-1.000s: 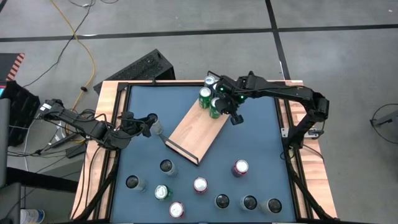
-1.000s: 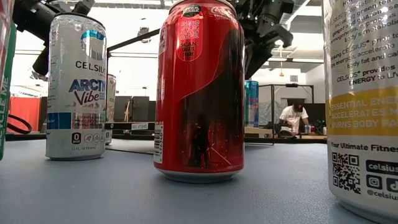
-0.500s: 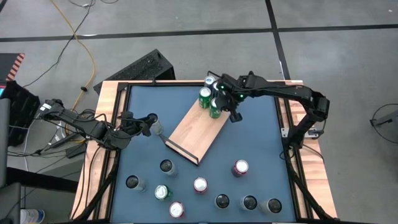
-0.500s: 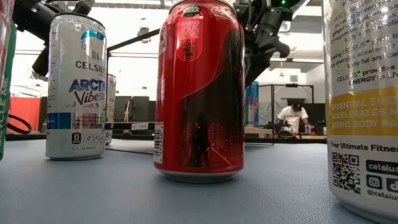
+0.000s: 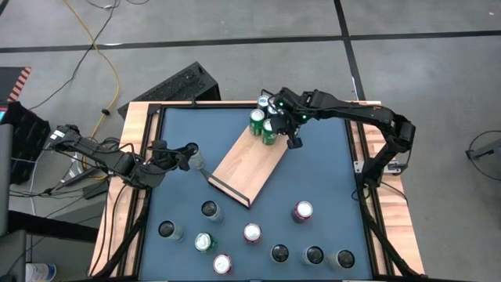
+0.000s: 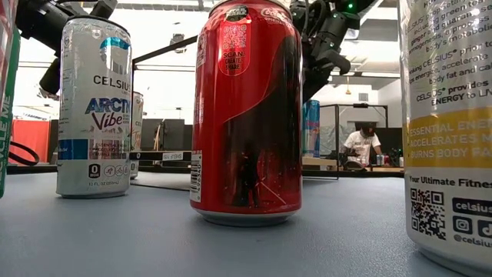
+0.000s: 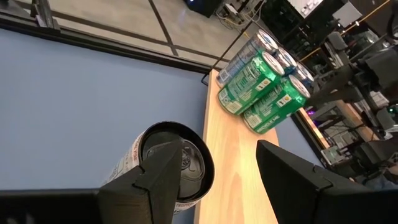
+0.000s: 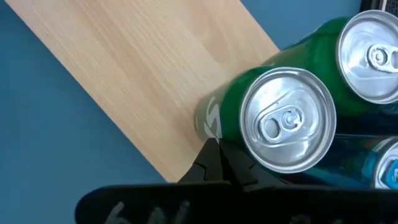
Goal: Place canned beverage on shelf
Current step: Put right green soda can on the shelf aligned with the other green soda can
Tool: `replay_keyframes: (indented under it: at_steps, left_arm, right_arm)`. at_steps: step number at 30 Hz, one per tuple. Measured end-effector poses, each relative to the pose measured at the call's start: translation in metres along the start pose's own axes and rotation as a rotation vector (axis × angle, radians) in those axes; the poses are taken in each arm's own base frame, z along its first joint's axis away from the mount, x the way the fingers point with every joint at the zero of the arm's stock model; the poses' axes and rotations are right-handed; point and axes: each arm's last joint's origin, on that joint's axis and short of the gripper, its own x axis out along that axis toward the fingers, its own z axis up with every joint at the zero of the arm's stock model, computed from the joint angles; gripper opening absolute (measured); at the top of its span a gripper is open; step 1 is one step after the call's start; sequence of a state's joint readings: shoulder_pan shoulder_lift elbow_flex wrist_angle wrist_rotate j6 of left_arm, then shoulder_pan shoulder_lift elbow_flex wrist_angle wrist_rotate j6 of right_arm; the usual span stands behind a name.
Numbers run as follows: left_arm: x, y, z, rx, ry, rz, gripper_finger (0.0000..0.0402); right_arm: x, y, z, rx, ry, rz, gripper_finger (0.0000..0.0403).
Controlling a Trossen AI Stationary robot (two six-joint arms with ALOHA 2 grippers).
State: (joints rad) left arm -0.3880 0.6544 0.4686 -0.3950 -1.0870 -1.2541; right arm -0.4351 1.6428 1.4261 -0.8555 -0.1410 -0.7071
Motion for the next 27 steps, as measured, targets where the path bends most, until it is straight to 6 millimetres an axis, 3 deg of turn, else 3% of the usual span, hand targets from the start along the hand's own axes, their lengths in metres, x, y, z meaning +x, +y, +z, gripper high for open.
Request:
replay_keyframes:
  at_steps: [27]
  left_arm:
    - [0.000, 0.000, 0.000, 0.004, -0.002, 0.003, 0.0194]
  right_arm:
    - [-0.002, -0.010, -0.010, 0.053, 0.072, -0.080, 0.0000]
